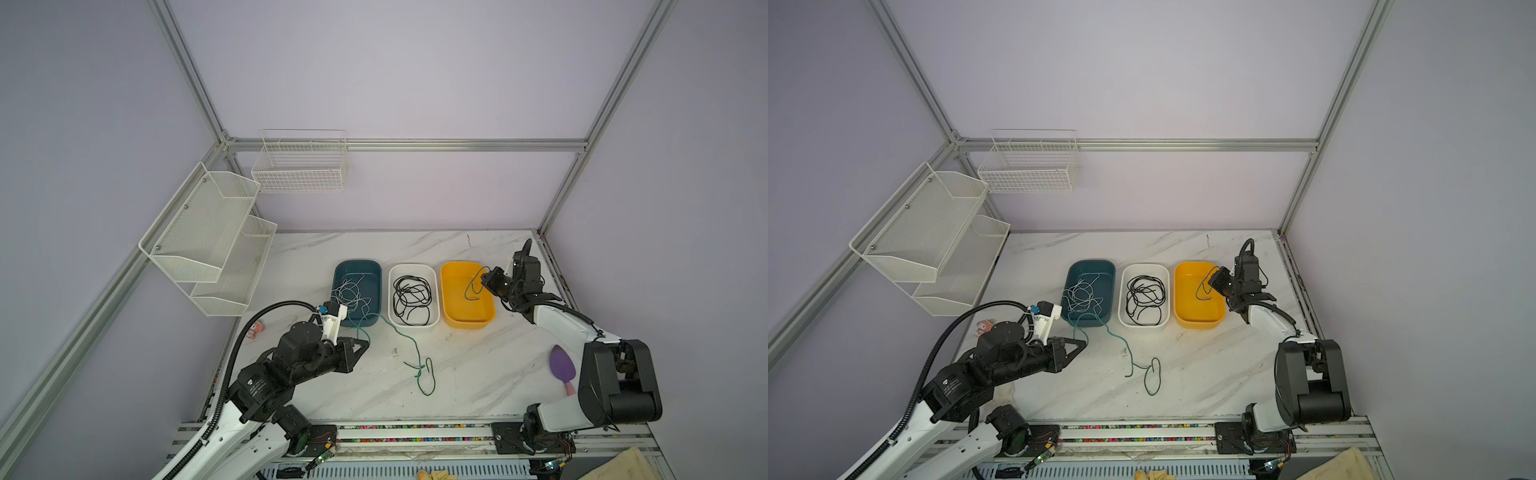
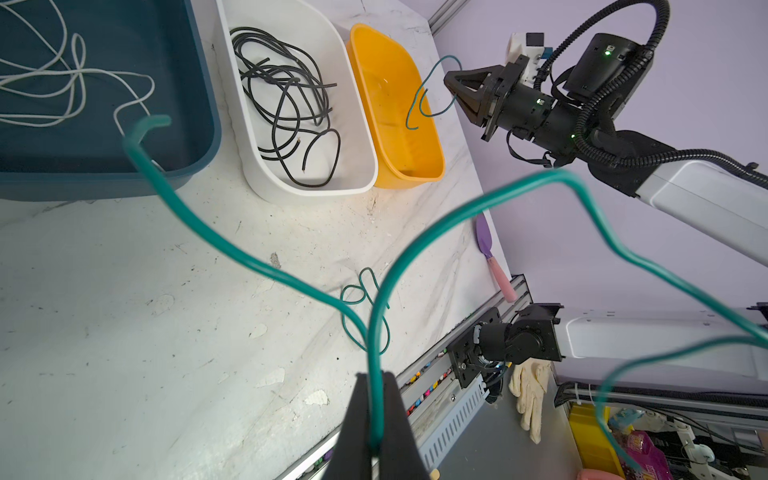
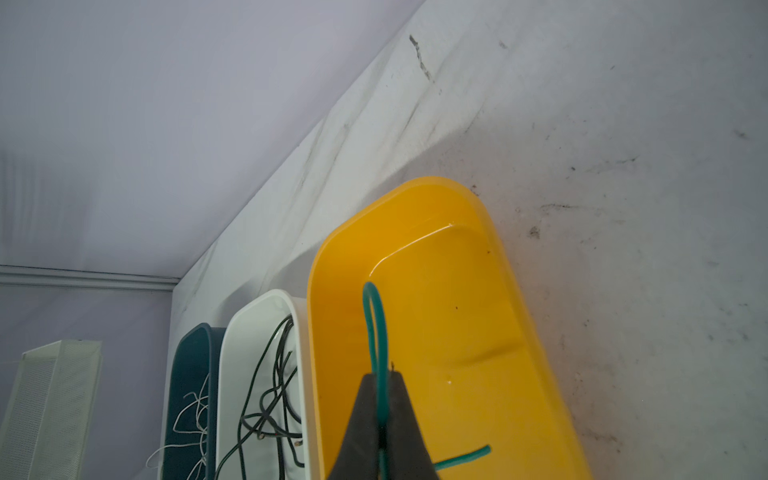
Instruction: Untangle the cables
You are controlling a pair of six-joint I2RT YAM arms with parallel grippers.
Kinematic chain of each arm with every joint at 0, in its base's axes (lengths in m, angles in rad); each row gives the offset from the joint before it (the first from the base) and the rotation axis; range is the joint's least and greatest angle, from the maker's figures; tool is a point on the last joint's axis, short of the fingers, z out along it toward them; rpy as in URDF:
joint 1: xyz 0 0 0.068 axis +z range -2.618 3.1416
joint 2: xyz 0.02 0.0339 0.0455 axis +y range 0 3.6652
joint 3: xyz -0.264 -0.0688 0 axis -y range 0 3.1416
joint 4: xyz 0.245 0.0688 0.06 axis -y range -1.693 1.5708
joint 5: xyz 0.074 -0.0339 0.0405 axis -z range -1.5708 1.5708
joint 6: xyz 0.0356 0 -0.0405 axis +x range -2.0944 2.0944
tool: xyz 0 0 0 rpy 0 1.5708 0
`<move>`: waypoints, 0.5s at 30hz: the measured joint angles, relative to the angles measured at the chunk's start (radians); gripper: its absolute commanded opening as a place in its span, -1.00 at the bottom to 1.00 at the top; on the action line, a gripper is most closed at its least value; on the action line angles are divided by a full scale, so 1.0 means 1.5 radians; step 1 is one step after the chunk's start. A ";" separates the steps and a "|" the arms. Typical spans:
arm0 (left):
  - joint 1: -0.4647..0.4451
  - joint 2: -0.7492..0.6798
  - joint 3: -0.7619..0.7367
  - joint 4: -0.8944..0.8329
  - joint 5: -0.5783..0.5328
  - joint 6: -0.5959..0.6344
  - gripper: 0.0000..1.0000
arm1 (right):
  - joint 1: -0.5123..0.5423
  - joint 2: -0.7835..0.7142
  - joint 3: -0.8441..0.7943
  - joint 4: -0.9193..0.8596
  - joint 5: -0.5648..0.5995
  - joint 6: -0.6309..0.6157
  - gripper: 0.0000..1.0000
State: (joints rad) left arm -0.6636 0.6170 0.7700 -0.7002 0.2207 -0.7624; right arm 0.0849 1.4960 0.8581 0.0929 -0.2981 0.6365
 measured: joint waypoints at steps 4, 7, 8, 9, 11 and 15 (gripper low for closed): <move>0.000 0.042 0.038 0.002 0.000 0.006 -1.00 | 0.001 0.063 0.012 -0.003 -0.024 -0.011 -1.00; 0.000 0.083 0.071 0.003 0.000 0.018 -1.00 | 0.007 0.086 0.018 -0.014 -0.034 -0.019 -0.86; 0.000 0.095 0.082 0.004 0.001 0.020 -1.00 | 0.009 0.088 0.019 -0.017 -0.036 -0.021 -0.74; 0.000 0.113 0.094 0.006 0.001 0.025 -1.00 | 0.012 0.088 0.021 -0.020 -0.038 -0.024 -0.60; 0.000 0.146 0.116 0.010 0.002 0.034 -1.00 | 0.016 0.087 0.026 -0.024 -0.039 -0.033 -0.41; 0.000 0.224 0.164 0.014 0.004 0.061 -1.00 | 0.021 0.078 0.037 -0.041 -0.038 -0.049 -0.17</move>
State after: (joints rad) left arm -0.6636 0.9535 1.0164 -0.6796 0.2272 -0.6712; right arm 0.1165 1.6123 0.9131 0.0319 -0.3553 0.5629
